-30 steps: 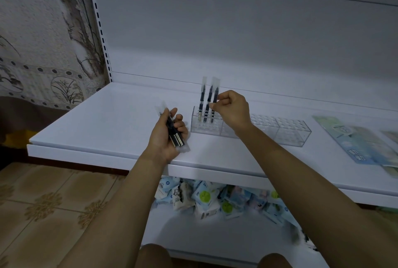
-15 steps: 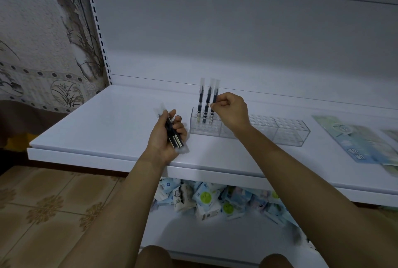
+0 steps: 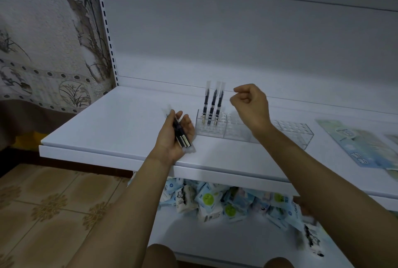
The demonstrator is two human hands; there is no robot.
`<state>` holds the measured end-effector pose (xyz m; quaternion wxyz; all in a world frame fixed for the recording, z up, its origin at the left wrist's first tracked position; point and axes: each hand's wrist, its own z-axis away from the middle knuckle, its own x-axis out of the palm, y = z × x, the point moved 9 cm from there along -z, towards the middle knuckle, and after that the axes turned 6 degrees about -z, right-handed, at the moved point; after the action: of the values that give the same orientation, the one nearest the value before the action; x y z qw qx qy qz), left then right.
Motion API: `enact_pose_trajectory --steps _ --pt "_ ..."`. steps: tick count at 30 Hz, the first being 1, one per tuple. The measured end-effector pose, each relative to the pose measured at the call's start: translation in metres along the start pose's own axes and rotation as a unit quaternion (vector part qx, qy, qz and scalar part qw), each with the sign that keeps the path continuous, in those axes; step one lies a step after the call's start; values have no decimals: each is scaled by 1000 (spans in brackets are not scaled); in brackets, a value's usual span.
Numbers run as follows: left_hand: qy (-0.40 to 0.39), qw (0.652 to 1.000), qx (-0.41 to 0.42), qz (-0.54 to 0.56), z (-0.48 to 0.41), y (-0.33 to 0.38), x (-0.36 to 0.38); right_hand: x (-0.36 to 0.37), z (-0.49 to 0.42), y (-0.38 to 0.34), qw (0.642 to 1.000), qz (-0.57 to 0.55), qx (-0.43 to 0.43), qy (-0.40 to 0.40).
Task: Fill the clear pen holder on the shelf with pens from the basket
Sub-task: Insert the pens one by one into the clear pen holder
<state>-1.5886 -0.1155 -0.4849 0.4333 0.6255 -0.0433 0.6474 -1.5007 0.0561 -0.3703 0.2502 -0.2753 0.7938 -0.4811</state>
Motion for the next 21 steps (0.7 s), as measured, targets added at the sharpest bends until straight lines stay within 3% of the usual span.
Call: enact_pose_trajectory --steps 7,10,21 --pt "3 999 16 -31 3 3 -4 85 54 -7 977 99 -20 -187" --pt "21 996 13 -82 5 5 -10 112 70 -5 962 142 -5 -232" --pt "8 998 -6 -61 9 2 -3 116 69 10 963 132 72 -225"
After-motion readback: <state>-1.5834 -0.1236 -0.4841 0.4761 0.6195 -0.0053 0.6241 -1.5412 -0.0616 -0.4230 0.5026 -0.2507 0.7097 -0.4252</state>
